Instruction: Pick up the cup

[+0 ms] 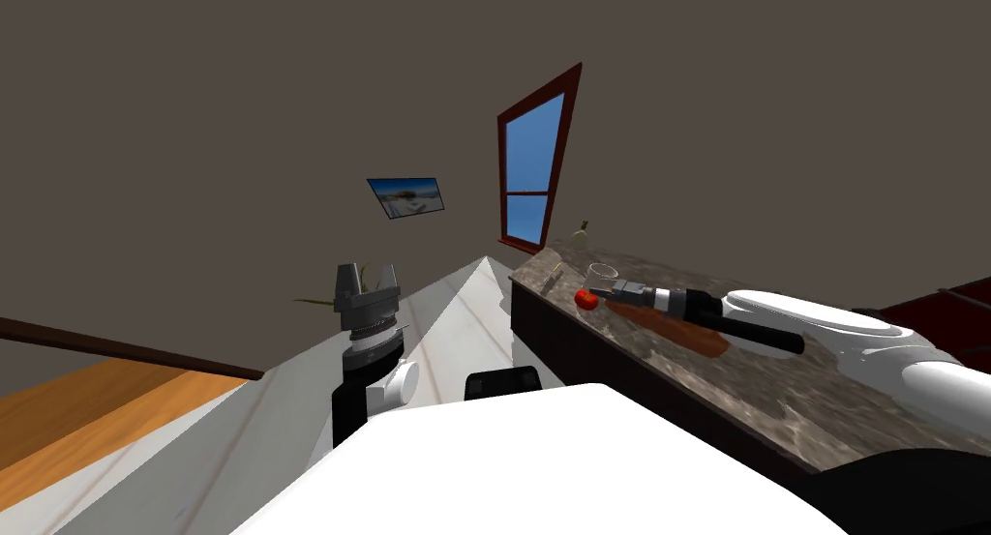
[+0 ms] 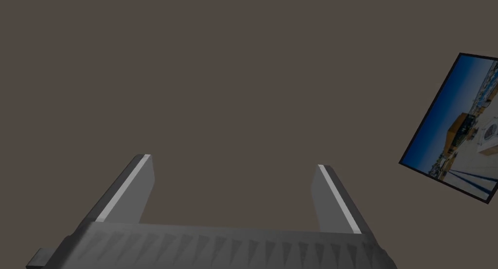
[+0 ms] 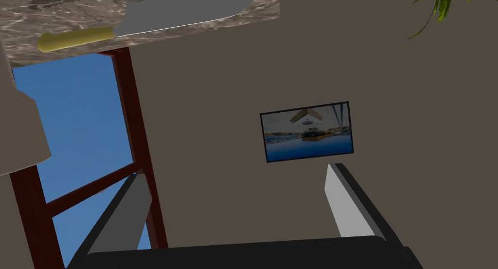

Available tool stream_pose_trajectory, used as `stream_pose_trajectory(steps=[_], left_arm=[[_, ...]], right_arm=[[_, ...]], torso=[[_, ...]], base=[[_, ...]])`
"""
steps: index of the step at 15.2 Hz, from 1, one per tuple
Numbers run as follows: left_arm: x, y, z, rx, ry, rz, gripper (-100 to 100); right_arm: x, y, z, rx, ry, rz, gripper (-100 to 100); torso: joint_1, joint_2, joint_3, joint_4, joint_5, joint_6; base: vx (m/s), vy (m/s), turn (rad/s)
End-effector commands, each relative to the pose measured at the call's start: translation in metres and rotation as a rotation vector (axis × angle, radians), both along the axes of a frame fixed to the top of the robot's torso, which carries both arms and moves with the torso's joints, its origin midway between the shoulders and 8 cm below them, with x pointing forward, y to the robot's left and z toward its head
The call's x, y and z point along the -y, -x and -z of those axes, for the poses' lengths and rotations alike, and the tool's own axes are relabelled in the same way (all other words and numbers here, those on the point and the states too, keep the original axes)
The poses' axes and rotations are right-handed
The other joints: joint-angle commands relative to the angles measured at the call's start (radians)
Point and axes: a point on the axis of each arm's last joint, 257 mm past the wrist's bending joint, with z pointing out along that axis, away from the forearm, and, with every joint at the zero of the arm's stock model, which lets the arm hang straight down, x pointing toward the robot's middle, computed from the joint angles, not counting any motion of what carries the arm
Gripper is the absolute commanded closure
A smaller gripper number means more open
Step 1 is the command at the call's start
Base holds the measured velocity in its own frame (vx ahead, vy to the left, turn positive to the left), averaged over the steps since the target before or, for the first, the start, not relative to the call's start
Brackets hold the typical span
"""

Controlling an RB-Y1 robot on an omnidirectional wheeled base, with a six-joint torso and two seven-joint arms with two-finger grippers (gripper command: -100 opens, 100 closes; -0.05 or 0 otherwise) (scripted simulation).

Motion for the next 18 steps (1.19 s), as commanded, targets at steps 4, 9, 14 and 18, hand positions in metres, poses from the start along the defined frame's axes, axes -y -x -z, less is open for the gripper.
stream_pose_trajectory(steps=[4, 9, 14, 18], left_arm=[[0.0, 0.0, 0.0, 0.0, 0.0, 0.0, 0], [0.0, 0.0, 0.0, 0.0, 0.0, 0.0, 0], [0.0, 0.0, 0.0, 0.0, 0.0, 0.0, 0], [0.0, 0.0, 0.0, 0.0, 0.0, 0.0, 0]], right_arm=[[0.021, 0.002, 0.0, -0.054, 0.129, -0.038, -100], [0.044, 0.007, 0.003, -0.116, 0.249, -0.071, -100], [0.065, 0.013, 0.004, -0.187, 0.369, -0.111, -100], [0.075, 0.013, 0.0, -0.23, 0.453, -0.148, -100]], torso=[[0.0, 0.0, 0.0, 0.0, 0.0, 0.0], [-0.001, -0.001, 0.0, 0.0, 0.0, 0.0], [-0.001, -0.001, 0.0, 0.0, 0.0, 0.0], [-0.001, -0.001, 0.0, 0.0, -0.001, 0.0]], base=[[0.054, 0.005, 0.053], [0.056, -0.006, 0.049], [0.057, -0.01, 0.054], [0.053, -0.019, 0.041]])
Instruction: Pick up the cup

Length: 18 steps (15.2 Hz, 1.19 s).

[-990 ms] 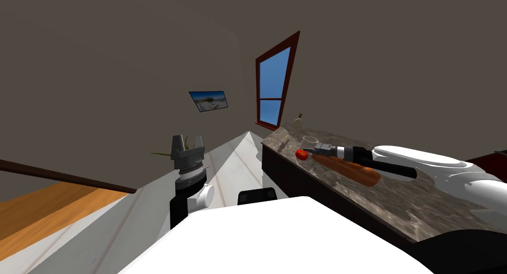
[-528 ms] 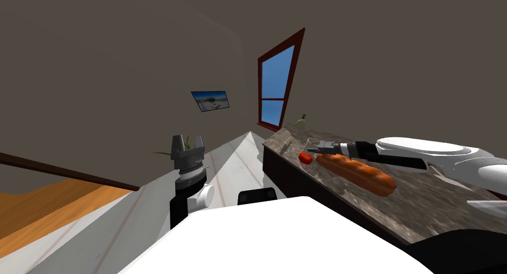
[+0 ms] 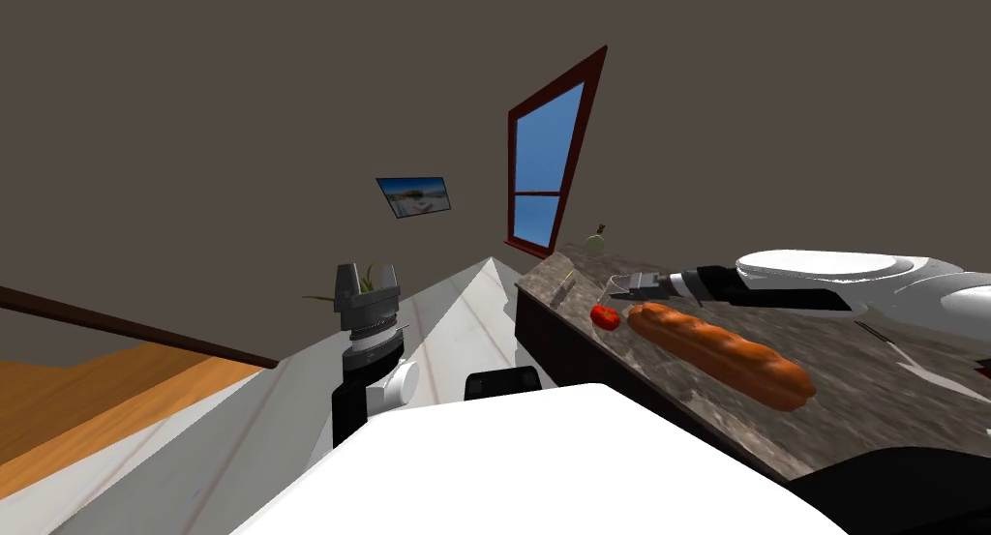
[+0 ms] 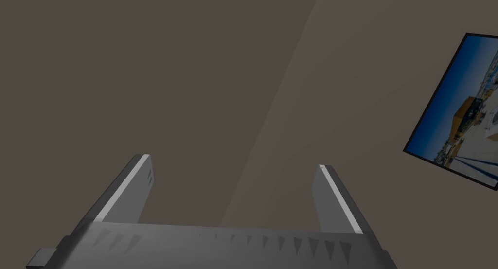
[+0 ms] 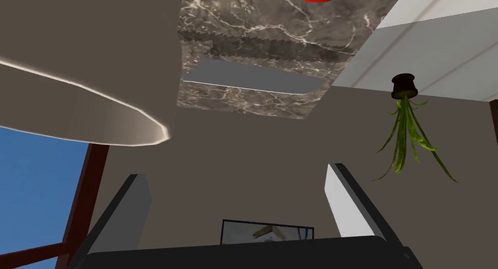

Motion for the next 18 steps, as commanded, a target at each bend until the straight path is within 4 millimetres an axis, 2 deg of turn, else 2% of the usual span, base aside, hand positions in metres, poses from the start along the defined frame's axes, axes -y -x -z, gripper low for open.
stream_pose_trajectory(steps=[1, 3, 4, 5, 6, 7, 8, 10, 13, 18], left_arm=[[0.0, 0.0, 0.0, 0.0, 0.0, 0.0, 0], [0.0, 0.0, 0.0, 0.0, 0.0, 0.0, 0], [0.0, 0.0, 0.0, 0.0, 0.0, 0.0, 0], [0.0, 0.0, 0.0, 0.0, 0.0, 0.0, 0], [0.0, 0.0, 0.0, 0.0, 0.0, 0.0, 0], [0.0, 0.0, 0.0, 0.0, 0.0, 0.0, 0], [0.0, 0.0, 0.0, 0.0, 0.0, 0.0, 0], [0.0, 0.0, 0.0, 0.0, 0.0, 0.0, 0], [0.0, 0.0, 0.0, 0.0, 0.0, 0.0, 0], [0.0, 0.0, 0.0, 0.0, 0.0, 0.0, 0]], right_arm=[[0.013, 0.01, 0.004, -0.053, 0.06, -0.018, -100], [0.013, 0.006, -0.001, -0.058, 0.081, -0.032, -100], [0.022, 0.014, 0.004, -0.101, 0.123, -0.045, -100], [0.022, 0.013, 0.002, -0.103, 0.132, -0.051, -100], [0.031, 0.022, 0.008, -0.147, 0.167, -0.061, -100], [0.03, 0.02, 0.005, -0.15, 0.178, -0.069, -100], [0.038, 0.031, 0.011, -0.195, 0.209, -0.079, -100], [0.038, 0.029, 0.009, -0.197, 0.22, -0.087, -100], [0.051, 0.046, 0.015, -0.287, 0.286, -0.118, -100], [0.057, 0.055, 0.018, -0.327, 0.314, -0.134, -100]], torso=[[0.0, 0.0, 0.0, 0.0, 0.0, 0.0], [0.0, 0.0, 0.0, 0.0, 0.0, 0.0], [0.0, 0.001, 0.0, 0.0, 0.0, 0.0], [0.0, 0.001, 0.001, 0.0, 0.0, 0.0], [0.0, 0.001, 0.001, 0.0, 0.0, 0.0], [0.0, 0.001, 0.001, 0.0, 0.0, 0.0], [0.0, 0.001, 0.001, 0.0, 0.0, 0.0], [0.001, 0.001, 0.001, 0.0, 0.0, 0.0], [0.001, 0.002, 0.001, 0.001, 0.0, 0.0], [0.002, 0.003, 0.002, 0.001, 0.0, 0.0]], base=[[0.048, -0.019, 0.055], [0.04, -0.018, 0.025], [0.032, -0.016, 0.025], [0.031, -0.015, 0.035], [0.035, -0.017, 0.052], [0.037, -0.016, 0.037], [0.04, -0.01, 0.036], [0.033, -0.008, 0.019], [0.023, 0.001, 0.032], [0.016, 0.006, 0.02]])
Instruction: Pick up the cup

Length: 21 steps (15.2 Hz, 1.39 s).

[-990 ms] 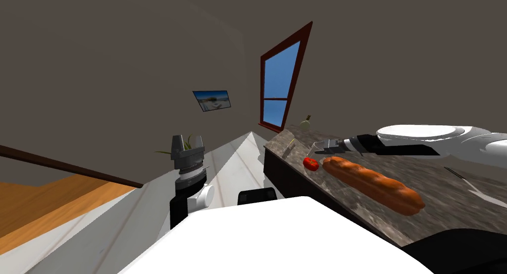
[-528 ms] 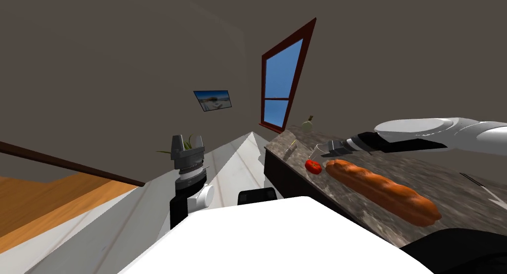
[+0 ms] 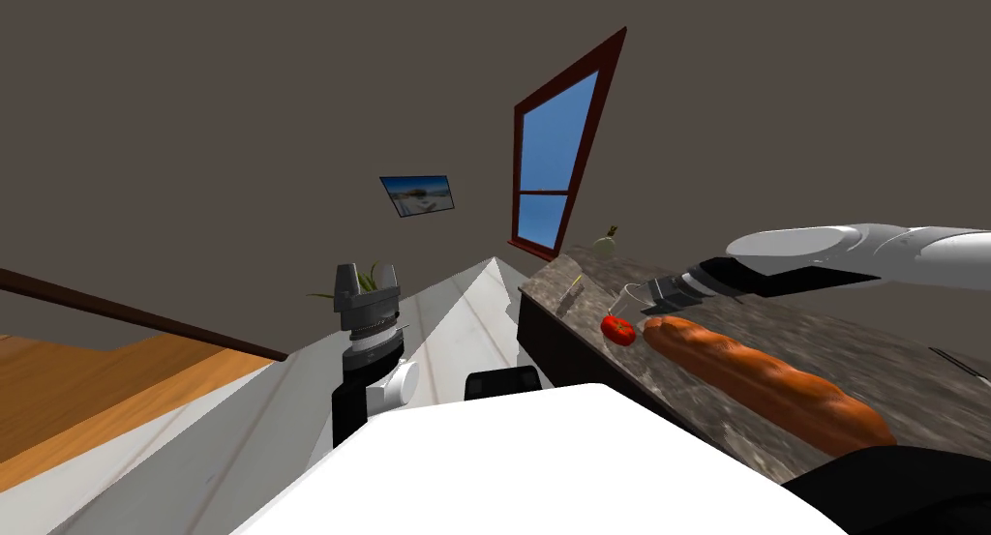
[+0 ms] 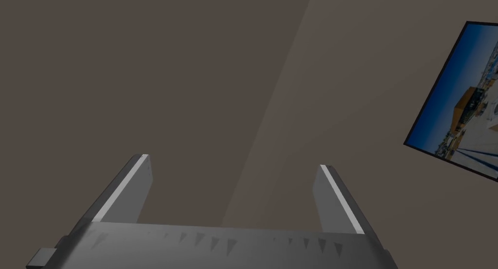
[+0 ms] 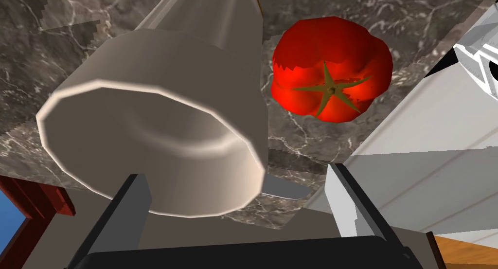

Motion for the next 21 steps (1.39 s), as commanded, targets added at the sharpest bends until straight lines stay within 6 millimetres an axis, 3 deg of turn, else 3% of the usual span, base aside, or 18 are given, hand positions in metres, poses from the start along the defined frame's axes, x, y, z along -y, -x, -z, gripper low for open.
stream_pose_trajectory(steps=[1, 5, 6, 7, 15, 16, 20, 21], left_arm=[[0.0, 0.0, 0.0, 0.0, 0.0, 0.0, 0], [0.0, 0.0, 0.0, 0.0, 0.0, 0.0, 0], [0.0, 0.0, 0.0, 0.0, 0.0, 0.0, 0], [0.0, 0.0, 0.0, 0.0, 0.0, 0.0, 0], [0.0, 0.0, 0.0, 0.0, 0.0, 0.0, 0], [0.0, 0.0, 0.0, 0.0, 0.0, 0.0, 0], [0.0, 0.0, 0.0, 0.0, 0.0, 0.0, 0], [0.0, 0.0, 0.0, 0.0, 0.0, 0.0, 0]], right_arm=[[0.0, 0.0, 0.001, -0.006, 0.004, -0.003, -100], [0.014, 0.027, 0.009, -0.122, 0.067, -0.032, -100], [0.01, 0.019, 0.007, -0.09, 0.053, -0.026, -100], [0.017, 0.031, 0.018, -0.096, 0.053, -0.008, -100], [0.025, 0.044, 0.029, -0.099, 0.051, 0.014, -100], [0.025, 0.044, 0.029, -0.097, 0.051, 0.013, 100], [0.025, 0.044, 0.03, -0.098, 0.05, 0.017, 100], [0.017, 0.031, 0.018, -0.096, 0.053, -0.008, 100]], torso=[[0.0, 0.0, 0.0, 0.0, 0.0, 0.0], [0.001, 0.0, 0.0, 0.0, 0.0, 0.0], [0.001, 0.0, 0.0, 0.0, 0.0, 0.0], [0.001, 0.0, 0.0, 0.0, 0.0, 0.0], [0.0, 0.001, 0.0, 0.0, 0.0, 0.0], [0.0, 0.001, 0.001, 0.0, 0.0, 0.0], [-0.001, 0.001, 0.001, 0.0, 0.0, -0.001], [-0.001, 0.001, 0.001, 0.0, 0.0, -0.001]], base=[[0.0, 0.0, 0.0], [0.013, 0.015, 0.035], [0.008, 0.012, 0.011], [0.006, 0.013, 0.105], [0.005, 0.006, 0.073], [0.0, 0.0, 0.0], [0.0, 0.0, -0.004], [-0.007, -0.009, -0.166]])
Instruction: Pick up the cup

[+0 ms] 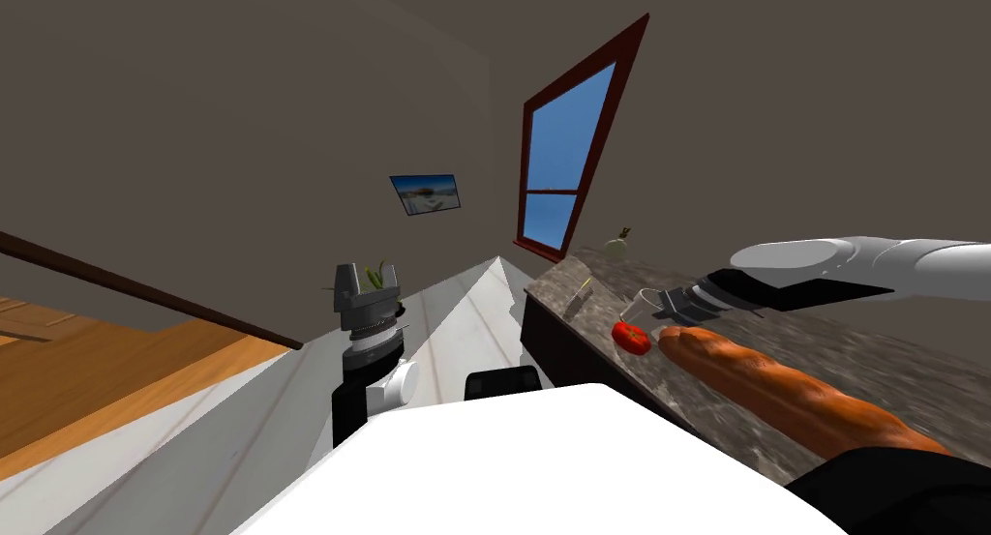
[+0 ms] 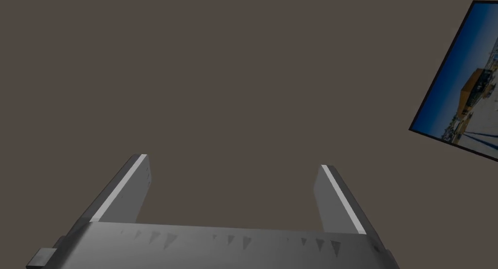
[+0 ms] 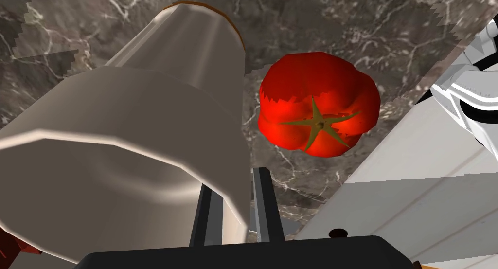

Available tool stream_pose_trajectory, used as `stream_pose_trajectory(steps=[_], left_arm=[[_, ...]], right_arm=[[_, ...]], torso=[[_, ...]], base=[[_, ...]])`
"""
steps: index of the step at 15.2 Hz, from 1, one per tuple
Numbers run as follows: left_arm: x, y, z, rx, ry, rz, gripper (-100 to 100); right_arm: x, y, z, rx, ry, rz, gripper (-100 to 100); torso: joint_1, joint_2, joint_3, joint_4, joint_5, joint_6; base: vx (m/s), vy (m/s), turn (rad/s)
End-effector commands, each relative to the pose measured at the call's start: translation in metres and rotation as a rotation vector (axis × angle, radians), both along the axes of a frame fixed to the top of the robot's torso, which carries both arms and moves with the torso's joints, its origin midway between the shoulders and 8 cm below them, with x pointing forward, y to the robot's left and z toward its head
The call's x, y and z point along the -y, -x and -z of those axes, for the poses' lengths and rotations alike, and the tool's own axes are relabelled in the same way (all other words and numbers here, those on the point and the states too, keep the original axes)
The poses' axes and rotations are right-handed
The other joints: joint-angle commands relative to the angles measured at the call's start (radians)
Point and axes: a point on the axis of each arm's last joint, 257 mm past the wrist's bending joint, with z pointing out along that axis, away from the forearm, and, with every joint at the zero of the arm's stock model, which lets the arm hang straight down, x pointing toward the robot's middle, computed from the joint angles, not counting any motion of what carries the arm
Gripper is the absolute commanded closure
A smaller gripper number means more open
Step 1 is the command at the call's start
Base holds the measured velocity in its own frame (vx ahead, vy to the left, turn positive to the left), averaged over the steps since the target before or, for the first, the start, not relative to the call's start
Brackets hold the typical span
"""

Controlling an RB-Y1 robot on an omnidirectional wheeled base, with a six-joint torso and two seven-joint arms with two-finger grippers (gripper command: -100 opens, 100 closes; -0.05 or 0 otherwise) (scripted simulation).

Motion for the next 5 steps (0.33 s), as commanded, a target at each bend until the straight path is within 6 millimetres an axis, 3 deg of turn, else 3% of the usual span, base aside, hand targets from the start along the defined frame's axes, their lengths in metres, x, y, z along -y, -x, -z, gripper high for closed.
stream_pose_trajectory(steps=[1, 3, 4, 5], left_arm=[[0.0, 0.0, 0.0, 0.0, 0.0, 0.0, 0], [0.0, 0.0, 0.0, 0.0, 0.0, 0.0, 0], [0.0, 0.0, 0.0, 0.0, 0.0, 0.0, 0], [0.0, 0.0, 0.0, 0.0, 0.0, 0.0, 0]], right_arm=[[-0.004, -0.008, -0.009, 0.002, 0.002, -0.016, 100], [-0.004, -0.008, -0.009, 0.002, 0.002, -0.016, 100], [-0.011, -0.018, -0.019, 0.001, 0.003, -0.035, 100], [-0.007, -0.012, -0.013, 0.003, 0.004, -0.024, 100]], torso=[[0.0, 0.0, 0.0, 0.0, 0.0, 0.0], [0.0, 0.001, 0.001, 0.0, 0.0, 0.0], [0.0, 0.001, 0.001, 0.0, 0.0, -0.001], [0.001, 0.001, 0.001, 0.001, 0.001, -0.001]], base=[[-0.011, -0.012, -0.178], [-0.006, -0.008, -0.033], [-0.008, -0.01, -0.107], [-0.004, -0.007, -0.058]])
